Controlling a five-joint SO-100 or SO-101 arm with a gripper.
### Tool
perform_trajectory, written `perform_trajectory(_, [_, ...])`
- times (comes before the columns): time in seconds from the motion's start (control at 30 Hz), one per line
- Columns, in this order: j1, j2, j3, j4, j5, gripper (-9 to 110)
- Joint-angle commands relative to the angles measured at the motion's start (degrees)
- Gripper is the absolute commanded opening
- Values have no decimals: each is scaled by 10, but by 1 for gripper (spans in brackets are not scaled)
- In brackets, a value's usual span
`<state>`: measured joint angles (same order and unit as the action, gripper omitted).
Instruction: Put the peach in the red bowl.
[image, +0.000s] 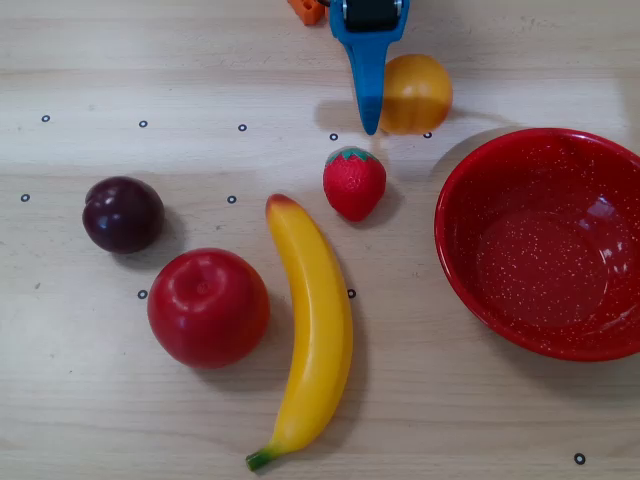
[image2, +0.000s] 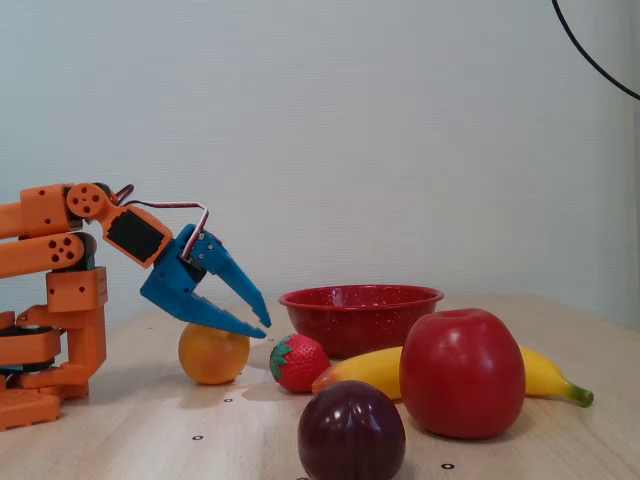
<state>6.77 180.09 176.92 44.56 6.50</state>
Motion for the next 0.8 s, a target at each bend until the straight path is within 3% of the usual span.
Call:
perform_trajectory(0.0, [-4,-35,-37,-26,21,0])
perform_trajectory(0.37, [-12,-177,-243,33,37,2])
perform_trajectory(0.77, [9,-376,-599,328,-107,4])
